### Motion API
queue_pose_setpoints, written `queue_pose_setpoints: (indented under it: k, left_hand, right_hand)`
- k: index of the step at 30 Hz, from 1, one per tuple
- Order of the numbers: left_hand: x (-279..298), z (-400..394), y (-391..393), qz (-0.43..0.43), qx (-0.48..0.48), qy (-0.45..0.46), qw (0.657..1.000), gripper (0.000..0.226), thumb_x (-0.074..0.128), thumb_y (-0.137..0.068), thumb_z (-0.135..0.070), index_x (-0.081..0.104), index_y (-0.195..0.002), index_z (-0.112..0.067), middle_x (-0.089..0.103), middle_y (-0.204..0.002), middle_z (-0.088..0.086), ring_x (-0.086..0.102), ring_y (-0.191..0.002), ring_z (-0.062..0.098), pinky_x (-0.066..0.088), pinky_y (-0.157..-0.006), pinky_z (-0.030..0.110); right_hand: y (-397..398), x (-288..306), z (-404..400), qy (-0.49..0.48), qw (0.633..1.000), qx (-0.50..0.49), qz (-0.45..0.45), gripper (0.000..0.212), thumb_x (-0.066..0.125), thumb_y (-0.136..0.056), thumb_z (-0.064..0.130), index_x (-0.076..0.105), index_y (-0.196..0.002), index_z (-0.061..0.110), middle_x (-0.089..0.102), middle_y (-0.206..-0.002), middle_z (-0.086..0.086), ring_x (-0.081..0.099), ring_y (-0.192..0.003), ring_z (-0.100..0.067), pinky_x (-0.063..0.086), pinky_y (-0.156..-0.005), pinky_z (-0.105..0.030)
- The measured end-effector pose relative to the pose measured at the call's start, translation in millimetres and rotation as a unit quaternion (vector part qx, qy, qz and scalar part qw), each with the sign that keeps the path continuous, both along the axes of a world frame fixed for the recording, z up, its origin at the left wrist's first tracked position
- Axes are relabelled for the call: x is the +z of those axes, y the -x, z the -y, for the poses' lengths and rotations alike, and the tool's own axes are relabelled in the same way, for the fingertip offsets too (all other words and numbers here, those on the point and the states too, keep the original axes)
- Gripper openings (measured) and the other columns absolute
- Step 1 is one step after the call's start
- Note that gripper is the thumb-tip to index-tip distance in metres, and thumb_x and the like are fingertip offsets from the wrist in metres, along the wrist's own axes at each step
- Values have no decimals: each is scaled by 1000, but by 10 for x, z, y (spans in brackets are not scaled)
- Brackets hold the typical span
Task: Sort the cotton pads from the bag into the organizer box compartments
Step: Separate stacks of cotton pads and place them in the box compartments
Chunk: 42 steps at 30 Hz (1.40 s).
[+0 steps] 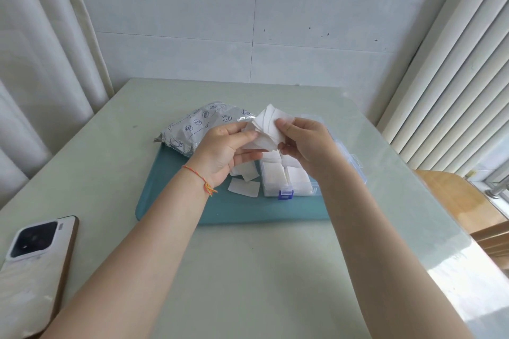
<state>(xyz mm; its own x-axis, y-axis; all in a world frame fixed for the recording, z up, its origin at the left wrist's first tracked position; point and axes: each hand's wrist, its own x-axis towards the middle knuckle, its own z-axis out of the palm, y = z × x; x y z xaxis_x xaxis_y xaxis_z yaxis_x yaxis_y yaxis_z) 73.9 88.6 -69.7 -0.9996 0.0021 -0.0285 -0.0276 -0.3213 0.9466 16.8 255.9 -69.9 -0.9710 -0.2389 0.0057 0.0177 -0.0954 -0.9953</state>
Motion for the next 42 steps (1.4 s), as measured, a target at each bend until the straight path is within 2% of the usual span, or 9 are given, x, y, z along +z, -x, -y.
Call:
queue_pose_setpoints:
  k: [3,8,11,19,22,30,34,38,42]
  left_hand:
    - [-32,14,25,21,42,2,999,14,57,-94,0,68,-95,-7,73,-83,10,71,-72,19,58,-58,25]
    - [9,7,45,44,57,-28,997,11,60,-95,-13,67,-94,-5,69,-84,13,70,-68,24,59,-59,31]
    - [-18,-5,33,25,56,6,998,10,62,-94,-13,69,-96,-6,69,-86,12,69,-73,22,58,-60,28]
    - [-63,46,91,55,153,44,986,15,67,-90,-9,69,-104,-3,68,-89,14,67,-71,22,58,-56,27]
    - [-51,-6,69,49,139,70,987,5,66,-91,-9,71,-94,-9,68,-90,13,66,-73,23,59,-56,28]
    - [-65,-66,40,17,145,103,984,16,66,-92,-9,68,-79,-18,65,-75,3,65,-67,19,60,-57,30]
    - [-99,-87,54,-14,168,124,978,24,66,-91,-8,68,-72,-23,63,-68,-3,63,-58,11,60,-57,30]
    - [-130,-84,61,-33,171,186,967,19,66,-90,-10,69,-73,-18,56,-70,3,57,-63,16,58,-53,28]
    - [-94,34,80,-5,192,167,967,25,63,-89,-5,67,-67,-17,48,-60,-6,52,-57,14,59,-53,29]
  right_hand:
    - [18,-22,-11,-36,999,0,-10,17,67,-93,16,68,-81,4,56,-60,-7,50,-54,-20,44,-56,-29]
    - [20,-34,5,-48,998,-12,-24,12,70,-90,12,70,-89,1,58,-58,-4,51,-54,-18,44,-56,-28]
    - [9,-25,15,-55,998,-9,-31,17,71,-89,12,69,-97,-3,60,-64,-5,53,-55,-18,46,-56,-27]
    - [-30,89,-47,14,1000,-5,-3,21,72,-87,17,60,-72,9,58,-62,-3,50,-51,-15,44,-54,-25]
    - [-74,80,19,-29,999,19,9,21,75,-85,19,59,-73,12,60,-72,-4,56,-61,-14,47,-59,-24]
    - [-91,-8,134,-69,996,-36,35,25,78,-83,17,55,-75,13,63,-74,-4,61,-67,-17,52,-63,-27]
    - [-121,3,160,-61,997,-46,34,26,77,-83,13,52,-76,13,63,-77,-6,61,-63,-16,52,-62,-25]
    - [-118,9,184,-34,997,-70,29,24,74,-84,5,52,-78,12,60,-78,-7,62,-64,-19,52,-58,-25]
    - [-38,75,54,10,992,-127,12,22,74,-83,1,56,-94,9,62,-94,-14,66,-79,-27,58,-71,-32]
